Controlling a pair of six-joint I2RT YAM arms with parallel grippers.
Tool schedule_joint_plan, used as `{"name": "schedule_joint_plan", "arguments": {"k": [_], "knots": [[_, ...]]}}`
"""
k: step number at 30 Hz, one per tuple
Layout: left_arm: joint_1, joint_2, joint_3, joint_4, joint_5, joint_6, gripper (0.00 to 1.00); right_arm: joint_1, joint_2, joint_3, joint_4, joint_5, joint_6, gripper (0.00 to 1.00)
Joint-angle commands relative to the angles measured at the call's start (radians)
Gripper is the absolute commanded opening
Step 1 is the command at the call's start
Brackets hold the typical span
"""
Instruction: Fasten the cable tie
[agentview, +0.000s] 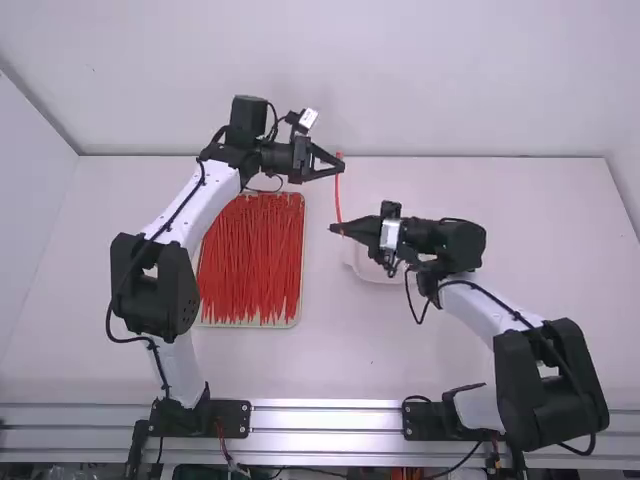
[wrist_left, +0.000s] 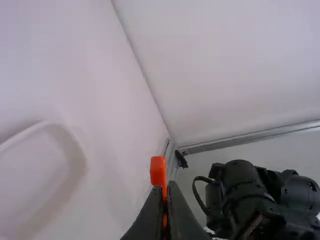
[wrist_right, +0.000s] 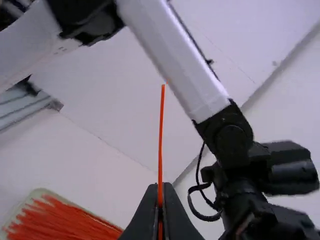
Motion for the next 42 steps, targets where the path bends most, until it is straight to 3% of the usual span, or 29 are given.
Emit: {"name": "schedule_joint_plan", "arguments": {"k": [1,8,14,20,24,31,42], "knots": [[0.007,-0.009,-0.001,0.039,0.012,0.086,0.02,0.008,-0.005,0.028,0.003,0.179,0.214,0.00],[0.001,-0.009,-0.001,0.256,0.015,0.249,0.02,-0.021,-0.005,0.126,-0.059,0.241,0.553,0.00],[0.002,-0.009,-0.001,0.456,0.015,0.341,0.02,-0.005,-0.005,0.254,-0.336,0.242,0.762,0.00],[0.002,-0.009,-0.001,0.568,0.033,0.462,0.01,0.065,-0.005,0.352,-0.690,0.243,0.714,0.00],[0.021,-0.009,-0.001,0.570,0.148,0.670,0.02,0.063,-0.005,0.370,-0.795,0.245,0.728,0.00],[0.076,-0.009,-0.001,0.566,0.319,0.897,0.02,0.060,-0.005,0.368,-0.848,0.225,0.768,0.00],[0.085,-0.010,-0.001,0.634,0.315,0.871,0.02,0.117,-0.005,0.368,-0.854,0.227,0.816,0.00]]}}
